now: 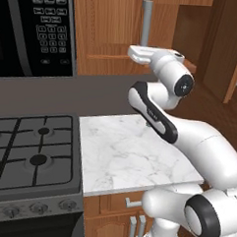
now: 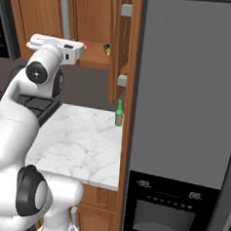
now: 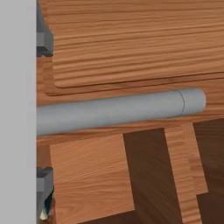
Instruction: Pick the bar soap and sponge from the cabinet and place them on the counter.
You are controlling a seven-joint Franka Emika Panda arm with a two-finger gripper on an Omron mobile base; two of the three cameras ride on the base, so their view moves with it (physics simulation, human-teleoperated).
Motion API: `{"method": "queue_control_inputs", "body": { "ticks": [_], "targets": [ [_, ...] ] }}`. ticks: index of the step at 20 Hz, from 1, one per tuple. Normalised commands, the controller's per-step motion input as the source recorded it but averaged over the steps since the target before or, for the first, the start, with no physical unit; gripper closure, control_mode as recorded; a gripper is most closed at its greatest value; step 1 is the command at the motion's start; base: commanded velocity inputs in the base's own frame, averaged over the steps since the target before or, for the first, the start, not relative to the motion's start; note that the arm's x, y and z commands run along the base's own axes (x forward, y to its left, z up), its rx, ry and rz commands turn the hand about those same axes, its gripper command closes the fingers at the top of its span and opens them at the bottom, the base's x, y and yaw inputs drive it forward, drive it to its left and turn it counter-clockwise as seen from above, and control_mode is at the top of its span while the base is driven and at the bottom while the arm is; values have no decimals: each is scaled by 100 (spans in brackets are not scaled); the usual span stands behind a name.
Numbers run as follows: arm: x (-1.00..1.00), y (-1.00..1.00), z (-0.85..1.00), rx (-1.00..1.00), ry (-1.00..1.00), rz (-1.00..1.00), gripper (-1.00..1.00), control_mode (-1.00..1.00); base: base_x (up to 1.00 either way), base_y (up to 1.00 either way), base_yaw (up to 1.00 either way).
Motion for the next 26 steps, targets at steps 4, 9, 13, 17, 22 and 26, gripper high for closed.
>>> {"method": "queue_control_inputs", "body": {
  "ticks": [4,9,13,17,22,26],
  "targets": [
    [20,0,-1,0,-4,1,-100,-100,0,0,0],
    [19,0,-4,0,-4,1,-100,-100,0,0,0],
    [18,3,-6,0,-4,1,-100,-100,0,0,0],
    [16,2,-7,0,-5,0,-100,-100,0,0,0],
    [18,3,-4,0,-4,0,-100,-100,0,0,0],
    [22,5,0,0,-4,0,-100,-100,0,0,0]
  ]
}}
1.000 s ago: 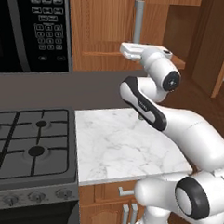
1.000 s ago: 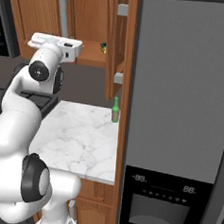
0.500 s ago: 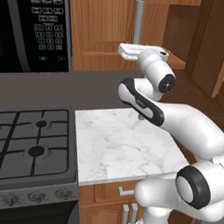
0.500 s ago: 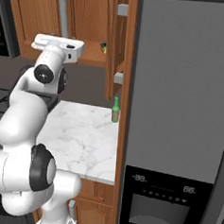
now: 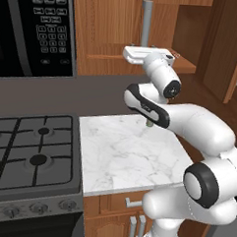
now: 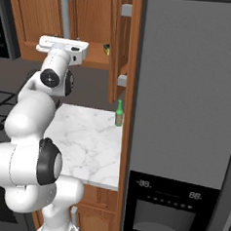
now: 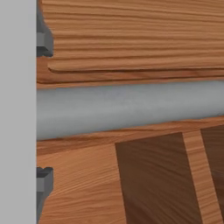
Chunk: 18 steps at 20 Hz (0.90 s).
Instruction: Pick the bar soap and sponge from the cabinet and place them on the counter.
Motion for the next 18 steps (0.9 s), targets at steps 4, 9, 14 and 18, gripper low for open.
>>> {"method": "queue_control_inputs", "body": {
  "ticks": [4,9,14,18],
  "targets": [
    [25,17,0,0,-4,0,100,-100,0,0,0],
    [16,16,0,-1,-5,0,100,-100,0,0,0],
    [8,0,0,-1,-3,0,100,-100,0,0,0],
    [12,3,0,-4,1,0,100,-100,0,0,0]
  ]
}}
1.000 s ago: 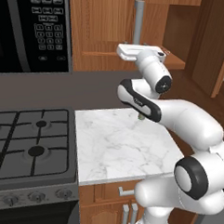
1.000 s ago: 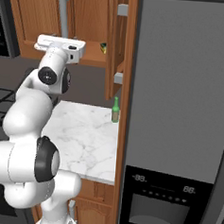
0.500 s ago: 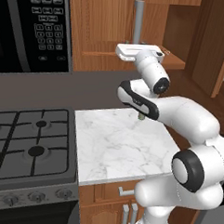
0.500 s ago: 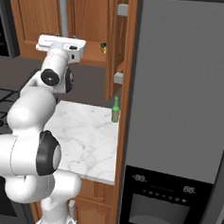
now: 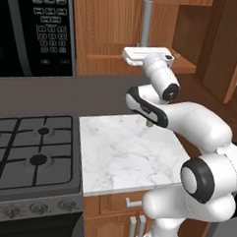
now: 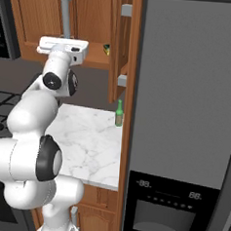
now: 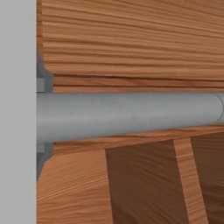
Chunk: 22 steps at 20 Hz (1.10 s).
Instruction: Pick the bar soap and sponge from the cabinet and place them on the counter.
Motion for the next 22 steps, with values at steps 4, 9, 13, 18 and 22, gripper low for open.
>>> {"method": "queue_control_inputs", "body": {
  "ticks": [4,9,13,18,22],
  "targets": [
    [16,9,0,-5,20,0,100,-100,0,0,0],
    [19,14,0,-9,40,0,100,-100,0,0,0],
    [10,9,0,-12,32,0,100,-100,0,0,0],
    [0,1,0,-12,12,0,100,-100,0,0,0],
    [-1,19,0,-14,10,0,100,-100,0,0,0]
  ]
}}
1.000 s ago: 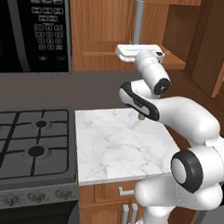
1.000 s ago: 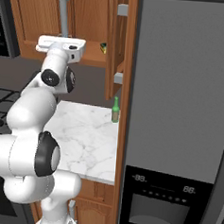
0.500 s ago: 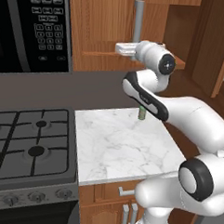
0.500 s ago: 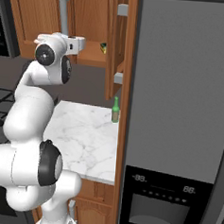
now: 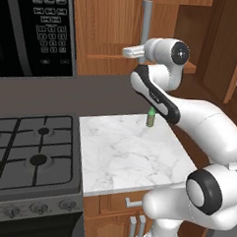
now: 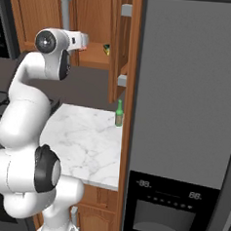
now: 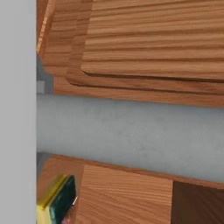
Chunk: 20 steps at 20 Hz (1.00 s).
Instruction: Pick the bar soap and sponge from the cabinet and place them on the counter.
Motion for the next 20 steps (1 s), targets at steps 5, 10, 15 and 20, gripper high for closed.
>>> {"method": "queue_control_inputs", "body": {
  "ticks": [5,10,15,20],
  "targets": [
    [-12,41,-2,-14,8,0,100,-100,0,0,0],
    [-22,70,-6,-18,5,0,100,-100,0,0,0],
    [-29,79,-6,-18,3,0,100,-100,0,0,0],
    [-33,80,-5,-16,3,0,100,-100,0,0,0]
  ]
}}
